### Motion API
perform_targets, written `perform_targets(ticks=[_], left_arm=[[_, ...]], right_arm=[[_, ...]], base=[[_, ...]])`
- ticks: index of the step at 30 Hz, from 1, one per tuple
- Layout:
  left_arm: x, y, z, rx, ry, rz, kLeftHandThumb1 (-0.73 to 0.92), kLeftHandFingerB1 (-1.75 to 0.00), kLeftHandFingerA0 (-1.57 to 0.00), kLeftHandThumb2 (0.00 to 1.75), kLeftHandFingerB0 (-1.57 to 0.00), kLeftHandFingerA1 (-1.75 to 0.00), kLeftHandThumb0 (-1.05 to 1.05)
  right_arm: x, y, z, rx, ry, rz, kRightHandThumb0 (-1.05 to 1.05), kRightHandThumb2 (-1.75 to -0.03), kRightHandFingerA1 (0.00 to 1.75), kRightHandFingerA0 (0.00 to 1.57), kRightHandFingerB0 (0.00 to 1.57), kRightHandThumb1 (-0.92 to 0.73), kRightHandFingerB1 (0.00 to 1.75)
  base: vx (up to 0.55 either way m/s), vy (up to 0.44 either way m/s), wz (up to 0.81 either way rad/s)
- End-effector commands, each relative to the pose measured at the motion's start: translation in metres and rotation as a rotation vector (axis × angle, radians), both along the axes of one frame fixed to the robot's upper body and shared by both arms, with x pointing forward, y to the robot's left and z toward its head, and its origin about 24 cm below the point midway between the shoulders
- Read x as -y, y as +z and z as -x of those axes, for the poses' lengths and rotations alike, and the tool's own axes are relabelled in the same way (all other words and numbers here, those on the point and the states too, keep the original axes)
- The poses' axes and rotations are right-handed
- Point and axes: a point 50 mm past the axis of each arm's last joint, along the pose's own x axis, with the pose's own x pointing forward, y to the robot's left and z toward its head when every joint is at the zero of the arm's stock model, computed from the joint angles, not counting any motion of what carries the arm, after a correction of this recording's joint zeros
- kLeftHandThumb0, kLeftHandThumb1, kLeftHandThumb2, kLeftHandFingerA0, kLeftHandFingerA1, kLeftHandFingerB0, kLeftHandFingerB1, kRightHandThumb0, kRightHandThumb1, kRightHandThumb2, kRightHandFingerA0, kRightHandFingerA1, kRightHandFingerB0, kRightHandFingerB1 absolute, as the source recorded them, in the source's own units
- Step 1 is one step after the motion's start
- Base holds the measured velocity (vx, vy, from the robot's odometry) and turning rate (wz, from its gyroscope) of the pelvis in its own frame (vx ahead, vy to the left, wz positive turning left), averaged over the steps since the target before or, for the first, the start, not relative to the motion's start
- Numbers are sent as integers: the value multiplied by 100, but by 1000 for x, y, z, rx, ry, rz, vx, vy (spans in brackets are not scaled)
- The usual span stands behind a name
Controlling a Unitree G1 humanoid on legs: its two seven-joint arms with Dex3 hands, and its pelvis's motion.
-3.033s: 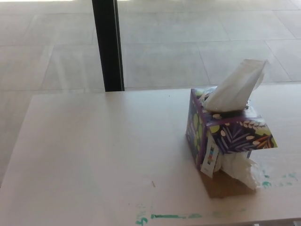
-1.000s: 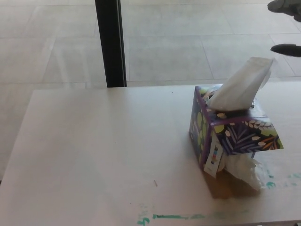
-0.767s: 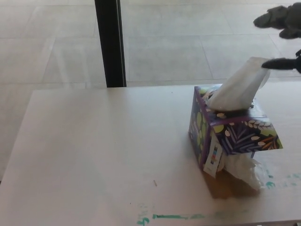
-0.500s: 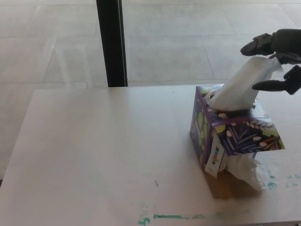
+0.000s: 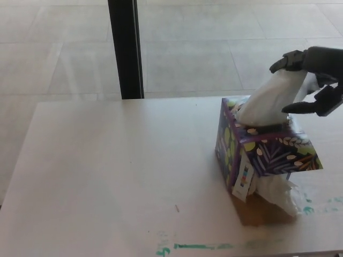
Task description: The robot uses its right hand to pull out a tissue from the tissue box kept in the middle of the desk and put it on the right side
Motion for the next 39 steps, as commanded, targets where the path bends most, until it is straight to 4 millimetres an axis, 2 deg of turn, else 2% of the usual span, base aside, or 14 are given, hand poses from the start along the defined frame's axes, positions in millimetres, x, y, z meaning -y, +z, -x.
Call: perform_targets(ticks=[1, 6, 8, 12, 16, 19, 21, 23, 30, 31, 34, 35, 36, 39], left_arm=[[-5, 4, 2, -19, -2, -13, 61, -44, -54, 58, -47, -60, -62], [-4, 3, 3, -22, -7, -10, 60, -44, -55, 58, -48, -61, -62], [-2, 1, 2, -16, -12, -8, 61, -45, -53, 58, -47, -61, -61], [-2, 2, -1, -14, -10, -10, 61, -46, -53, 58, -50, -62, -59], [-2, 3, -2, -17, -14, -10, 61, -45, -53, 58, -50, -60, -59], [-3, 3, -3, -13, -15, -3, 60, -45, -53, 58, -51, -59, -57], [-2, 3, -4, -10, -19, 0, 61, -46, -52, 58, -52, -60, -56], [-2, 4, -5, -5, -24, -2, 60, -47, -56, 58, -55, -61, -57], [-1, 3, -4, -3, -26, 1, 62, -45, -54, 59, -52, -60, -57], [-2, 3, -4, -6, -24, -4, 62, -44, -55, 59, -52, -59, -56], [-2, 3, -4, -10, -30, -14, 62, -45, -54, 59, -51, -59, -57], [-3, 4, -3, -10, -25, -14, 61, -45, -53, 59, -51, -59, -58], [-3, 3, -2, -12, -28, -14, 62, -45, -55, 59, -49, -61, -58], [-2, 2, -1, -17, -37, -15, 63, -44, -54, 58, -50, -60, -59]], right_arm=[[-4, -10, -2, 269, 13, 75, -39, -62, 107, 73, 25, -71, 30], [-11, -18, 1, 349, 47, 121, -31, -66, 147, 75, 39, -74, 34], [-17, -22, 1, 386, 44, 139, -29, -64, 144, 73, 43, -80, 35], [-29, -29, 4, 476, 113, 139, -28, -64, 146, 78, 90, -68, 52], [-32, -36, 6, 498, 145, 213, -26, -63, 157, 71, 86, -69, 55], [-31, -48, 6, 484, 176, 263, -25, -68, 143, 79, 87, -70, 64], [-29, -53, 8, 471, 182, 255, -27, -65, 157, 76, 86, -70, 97], [-28, -55, 9, 471, 188, 250, -31, -61, 165, 77, 83, -69, 109], [-30, -58, 13, 563, 235, 293, -32, -63, 173, 88, 83, -70, 103], [-30, -57, 15, 595, 249, 274, -26, -67, 170, 89, 86, -65, 89], [-28, -58, 16, 600, 254, 259, -26, -78, 173, 87, 86, -62, 94], [-27, -58, 17, 606, 258, 260, -27, -79, 175, 87, 85, -60, 102], [-26, -59, 19, 634, 260, 215, -26, -79, 175, 89, 75, -57, 150], [-25, -59, 21, 660, 269, 201, -29, -74, 175, 91, 77, -58, 145]], base=[[0, 0, 0], [0, 0, 0], [0, 0, 0], [0, 0, 0], [0, 0, 0], [0, 0, 0], [0, 0, 0], [0, 0, 0], [0, 0, 0], [0, 0, 0], [0, 0, 0], [0, 0, 0], [0, 0, 0], [0, 0, 0]])
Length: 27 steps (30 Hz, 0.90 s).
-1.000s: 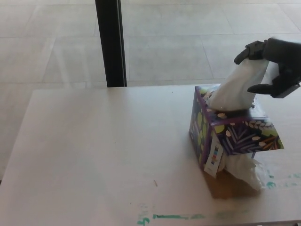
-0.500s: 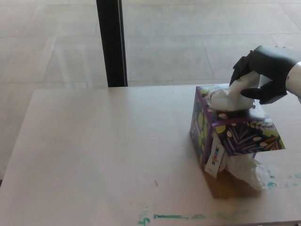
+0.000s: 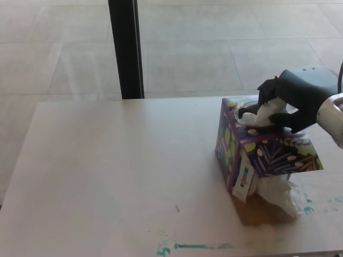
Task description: The robot uses its right hand to pull out a tissue from the tissue box kept in the middle of the desk and put it on the right side
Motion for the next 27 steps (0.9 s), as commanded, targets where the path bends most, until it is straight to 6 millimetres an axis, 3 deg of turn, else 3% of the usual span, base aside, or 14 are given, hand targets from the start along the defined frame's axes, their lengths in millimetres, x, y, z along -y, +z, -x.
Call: perform_targets(ticks=[1, 2, 3, 6, 9, 11, 18, 19, 20, 21, 22, 23, 24, 27], left_arm=[[-4, 1, 7, -22, -13, -24, 62, -43, -55, 59, -50, -61, -61], [-4, 1, 7, -26, -16, -25, 63, -43, -55, 59, -51, -60, -61], [-4, 1, 8, -19, -11, -21, 62, -45, -53, 58, -49, -62, -62], [-3, 1, 8, -11, -6, -20, 62, -44, -51, 59, -46, -61, -62], [-3, 0, 9, -21, -5, -32, 61, -45, -52, 58, -50, -59, -66], [-3, 0, 10, -12, 1, -26, 61, -45, -51, 59, -49, -59, -66], [-2, 0, 11, -4, -10, -32, 63, -47, -50, 59, -45, -61, -67], [-2, -1, 11, 0, -10, -30, 48, -57, -50, 91, -43, -66, -68], [-2, -1, 12, -4, -13, -40, 48, -57, -50, 91, -43, -66, -68], [-3, -1, 12, -11, -13, -43, 64, -45, -54, 59, -47, -59, -68], [-3, -1, 13, -10, -9, -44, 48, -57, -49, 90, -43, -65, -68], [-3, -2, 13, -9, 17, -38, 62, -45, -54, 58, -48, -57, -65], [-3, -2, 13, -15, 15, -44, 47, -56, -50, 89, -43, -64, -66], [-3, -1, 13, -11, 9, -41, 60, -44, -53, 58, -49, -58, -69]], right_arm=[[0, -6, 15, 254, 164, 1, -31, -70, 175, 91, 76, -62, 154], [1, -6, 16, 269, 177, 0, -29, -73, 175, 92, 79, -61, 145], [1, -4, 16, 281, 184, -2, -25, -71, 170, 95, 84, -61, 103], [0, 4, 16, 302, 195, -24, -24, -71, 167, 91, 89, -58, 92], [0, 12, 15, 355, 226, -98, -22, -93, 175, 89, 71, -57, 161], [-1, 15, 14, 400, 231, -95, -24, -96, 175, 89, 68, -57, 167], [3, 31, 13, 481, 244, -128, -19, -112, 172, 92, 79, -52, 149], [5, 36, 12, 503, 242, -136, -18, -111, 167, 93, 81, -54, 141], [8, 41, 11, 529, 239, -144, -18, -111, 167, 93, 81, -54, 141], [10, 44, 9, 534, 226, -156, -18, -110, 165, 94, 80, -57, 141], [13, 55, 7, 585, 209, -185, -22, -109, 157, 96, 85, -56, 139], [16, 61, 7, 599, 204, -181, -19, -111, 167, 92, 79, -57, 146], [18, 67, 7, 610, 199, -179, -20, -111, 167, 92, 80, -56, 147], [23, 80, 7, 644, 185, -232, -25, -115, 160, 94, 85, -57, 139]], base=[[0, 0, 0], [0, 0, 0], [0, 0, 0], [0, 0, 0], [0, 0, 0], [0, 0, 0], [0, 0, 0], [0, 0, 0], [0, 0, 0], [0, 0, 0], [0, 0, 0], [0, 0, 0], [0, 0, 0], [0, 0, 0]])
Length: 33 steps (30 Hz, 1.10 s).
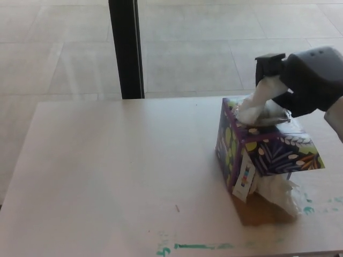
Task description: The robot uses its right hand to pull out a tissue from the tissue box kept in the middle of the desk and put it on the right side
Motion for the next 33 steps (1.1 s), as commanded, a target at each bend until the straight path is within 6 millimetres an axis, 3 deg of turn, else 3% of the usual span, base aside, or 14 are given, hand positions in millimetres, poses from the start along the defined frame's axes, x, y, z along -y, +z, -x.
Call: perform_targets(ticks=[1, 3, 6, 17, 20, 25, 26, 27, 30, 33], left_arm=[[-4, 2, 5, 9, -1, -51, 61, -44, -53, 59, -49, -56, -70], [-3, 1, 6, 16, 13, -32, 61, -44, -51, 59, -47, -57, -69], [-2, 0, 7, 19, 29, -22, 61, -43, -52, 58, -46, -58, -66], [-5, 2, 8, 38, 56, -6, 60, -46, -48, 59, -46, -59, -64], [-5, 2, 11, 27, 47, -12, 61, -45, -52, 58, -48, -59, -66], [-5, 2, 12, 9, 21, -39, 62, -43, -53, 58, -47, -57, -67], [-5, 2, 12, 13, 20, -35, 47, -56, -48, 89, -42, -64, -67], [-5, 2, 13, 14, 26, -32, 62, -44, -52, 57, -47, -57, -67], [-9, 4, 18, 5, 33, -50, 61, -43, -54, 58, -48, -56, -67], [-11, 6, 21, 11, 26, -47, 61, -44, -50, 59, -48, -57, -69]], right_arm=[[18, 56, 6, 323, 39, -154, -26, -114, 164, 94, 85, -56, 142], [21, 60, 6, 382, 21, -216, -24, -116, 169, 93, 83, -54, 151], [27, 70, 7, 436, -5, -271, -19, -133, 175, 93, 80, -49, 156], [36, 98, 8, 568, -64, -338, -24, -132, 171, 94, 84, -42, 153], [43, 104, 9, 605, -115, -337, -20, -132, 172, 88, 81, -45, 151], [68, 135, 16, 653, -191, -374, -20, -132, 171, 91, 80, -43, 152], [72, 139, 17, 660, -206, -375, -20, -131, 173, 93, 79, -44, 153], [75, 144, 19, 675, -217, -370, -20, -132, 172, 92, 81, -42, 152], [78, 150, 20, 686, -229, -360, -21, -132, 172, 90, 81, -42, 150], [87, 156, 24, 709, -261, -330, -23, -135, 168, 103, 87, -41, 144]], base=[[0, 0, 0], [0, 0, 0], [0, 0, 0], [0, 0, 0], [0, 0, 0], [0, 0, 0], [0, 0, 0], [0, 0, 0], [0, 0, 0], [0, 0, 0]])
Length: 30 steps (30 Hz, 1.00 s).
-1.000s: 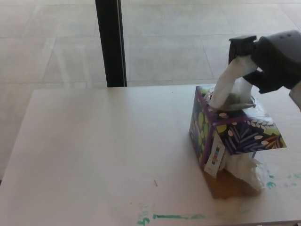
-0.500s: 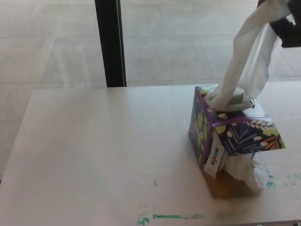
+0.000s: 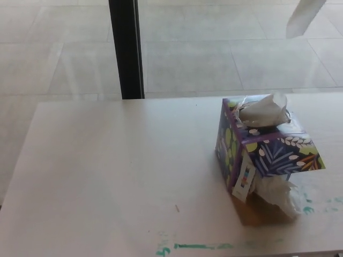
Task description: The robot uses its right hand to pull out a tissue from the tissue box kept in the middle of the desk and put it on the right side
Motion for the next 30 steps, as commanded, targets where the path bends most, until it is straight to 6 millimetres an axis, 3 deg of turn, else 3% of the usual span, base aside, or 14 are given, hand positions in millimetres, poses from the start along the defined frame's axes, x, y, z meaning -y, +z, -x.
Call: perform_targets(ticks=[1, 3, 5, 7, 10, 11, 12, 13, 14, 17, 22, 28, 29, 30], left_arm=[[-11, 10, 4, 20, 8, -40, 60, -44, -50, 59, -47, -57, -67], [-11, 10, 4, 18, 6, -40, 60, -44, -50, 59, -47, -57, -68], [-11, 10, 4, 17, 0, -39, 61, -44, -48, 59, -46, -57, -66], [-12, 11, 1, 25, 26, -35, 59, -45, -51, 58, -49, -59, -65], [-13, 11, 1, 31, 12, -37, 59, -45, -52, 58, -49, -59, -67], [-12, 11, 1, 31, 11, -37, 60, -45, -51, 58, -49, -58, -66], [-12, 11, 0, 33, 9, -36, 60, -45, -51, 58, -49, -58, -66], [-12, 11, 0, 35, 15, -31, 59, -44, -50, 59, -47, -57, -67], [-11, 11, -1, 41, 14, -31, 59, -45, -51, 58, -48, -58, -68], [-10, 10, -2, 51, 21, -22, 61, -45, -49, 59, -46, -57, -64], [-11, 11, -6, 64, 32, -24, 60, -44, -49, 59, -46, -60, -64], [-9, 10, -6, 58, 16, -31, 59, -44, -49, 59, -46, -59, -68], [-9, 10, -7, 58, 4, -37, 46, -56, -47, 89, -42, -65, -69], [-8, 10, -7, 63, 13, -28, 45, -56, -48, 88, -42, -65, -67]], right_arm=[[15, 12, 8, 58, -66, 22, -22, -135, 169, 103, 87, -41, 146], [20, 10, 8, 27, -86, 62, -24, -134, 171, 101, 85, -44, 148], [25, -2, 8, -79, -150, 200, -25, -117, 170, 90, 77, -50, 148], [28, -9, 9, -101, -145, 247, -23, -113, 168, 90, 80, -50, 144], [27, -50, 1, -276, -179, 418, -19, -97, 164, 87, 78, -55, 140], [26, -58, 0, -302, -171, 453, -25, -91, 159, 89, 87, -55, 128], [24, -66, -1, -316, -163, 482, -25, -91, 159, 89, 87, -55, 128], [20, -94, -3, -404, -130, 536, -22, -85, 159, 89, 83, -57, 128], [16, -104, -5, -458, -131, 572, -25, -88, 160, 88, 79, -57, 133], [5, -141, -2, -554, -116, 731, -28, -64, 151, 90, 90, -57, 107], [5, -188, 8, -680, -85, 760, -24, -70, 161, 87, 81, -61, 128], [11, -209, 13, -744, -127, 768, -26, -65, 157, 82, 83, -64, 113], [15, -214, 15, -755, -134, 779, -28, -64, 160, 81, 82, -67, 119], [18, -218, 16, -787, -158, 798, -26, -63, 164, 77, 75, -70, 130]], base=[[0, 0, 0], [0, 0, 0], [0, 0, 0], [0, 0, 0], [0, 0, 0], [0, 0, 0], [0, 0, 0], [0, 0, 0], [0, 0, 0], [0, 0, 0], [0, 0, 0], [0, 0, 0], [0, 0, 0], [0, 0, 0]])
